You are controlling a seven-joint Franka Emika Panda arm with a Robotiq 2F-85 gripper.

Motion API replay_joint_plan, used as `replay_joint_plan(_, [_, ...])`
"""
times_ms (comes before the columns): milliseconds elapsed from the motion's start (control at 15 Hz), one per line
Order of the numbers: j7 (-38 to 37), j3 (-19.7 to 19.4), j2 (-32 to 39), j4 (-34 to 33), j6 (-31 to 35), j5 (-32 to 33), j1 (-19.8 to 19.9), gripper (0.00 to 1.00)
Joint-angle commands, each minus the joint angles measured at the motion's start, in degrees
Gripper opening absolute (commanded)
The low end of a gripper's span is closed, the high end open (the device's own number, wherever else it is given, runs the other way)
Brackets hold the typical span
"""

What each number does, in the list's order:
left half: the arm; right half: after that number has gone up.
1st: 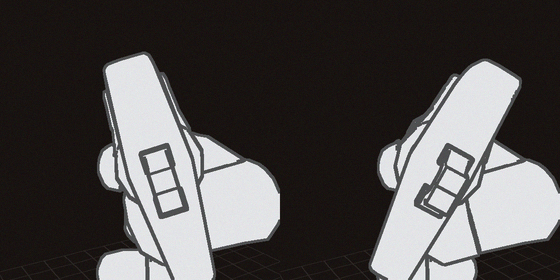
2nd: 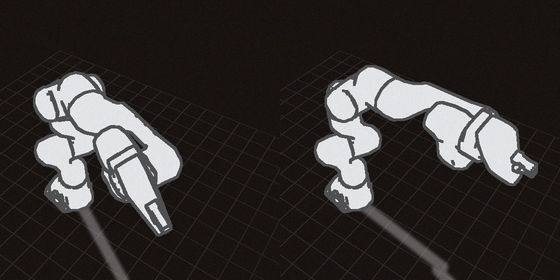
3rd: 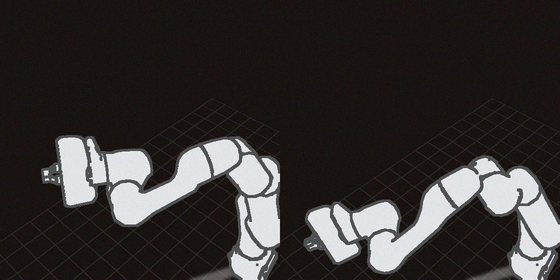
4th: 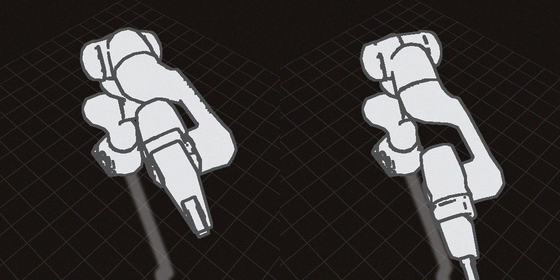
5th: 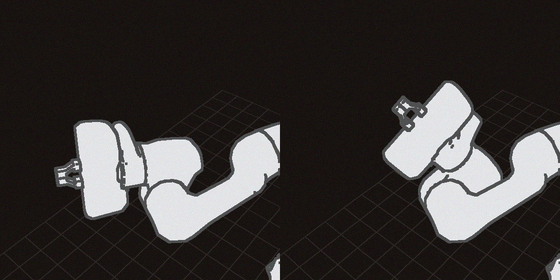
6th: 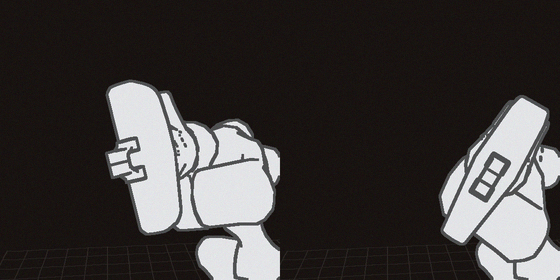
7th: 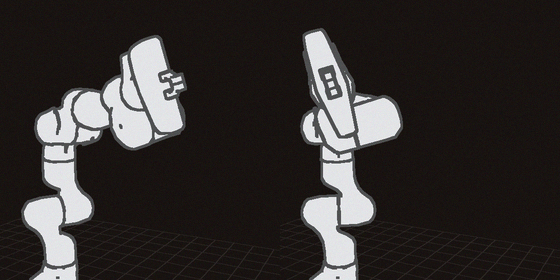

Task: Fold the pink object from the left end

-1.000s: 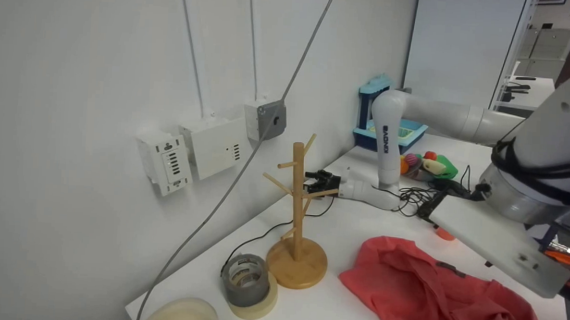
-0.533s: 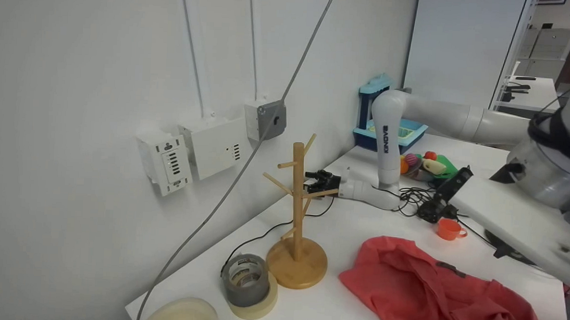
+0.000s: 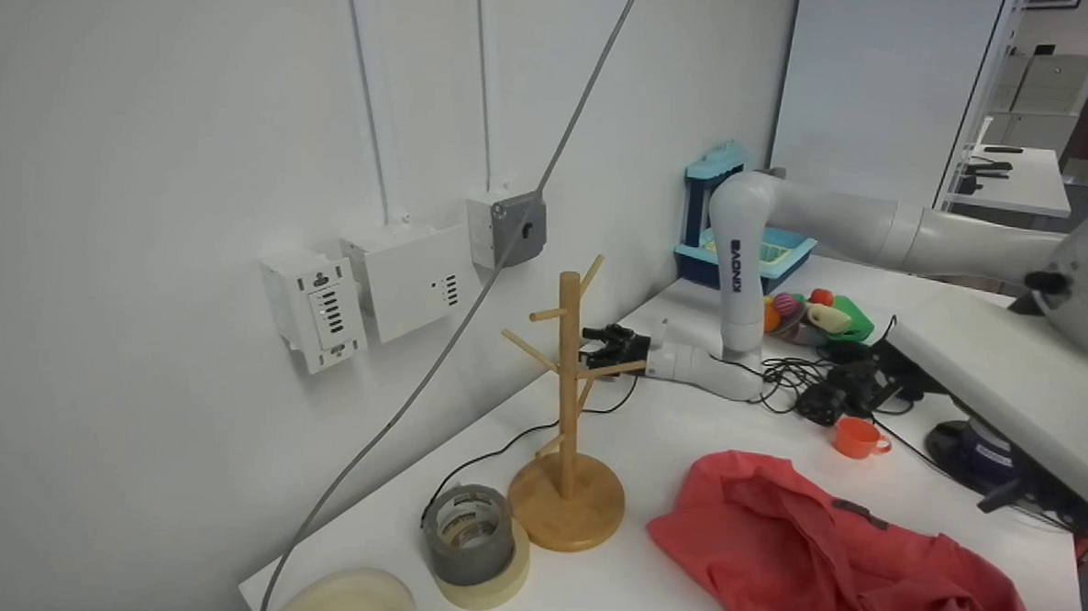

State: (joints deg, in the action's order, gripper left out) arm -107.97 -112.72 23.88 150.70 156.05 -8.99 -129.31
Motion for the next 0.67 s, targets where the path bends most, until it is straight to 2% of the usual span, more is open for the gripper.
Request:
replay_joint_plan(0, [5.0, 4.9, 2.8, -0.3, -0.3, -7.3, 3.7, 1.0])
replay_joint_plan(133, [5.2, 6.4, 3.2, -0.3, -0.2, -7.7, 4.8, 1.0])
replay_joint_plan(400, [5.3, 6.5, 3.2, -0.3, -0.2, -7.7, 5.3, 1.0])
replay_joint_plan(533, [11.9, 6.1, 2.1, 0.0, -0.1, -7.3, 5.0, 1.0])
replay_joint_plan(600, [13.1, 11.6, -0.4, -1.3, -0.1, -5.1, 11.1, 1.0])
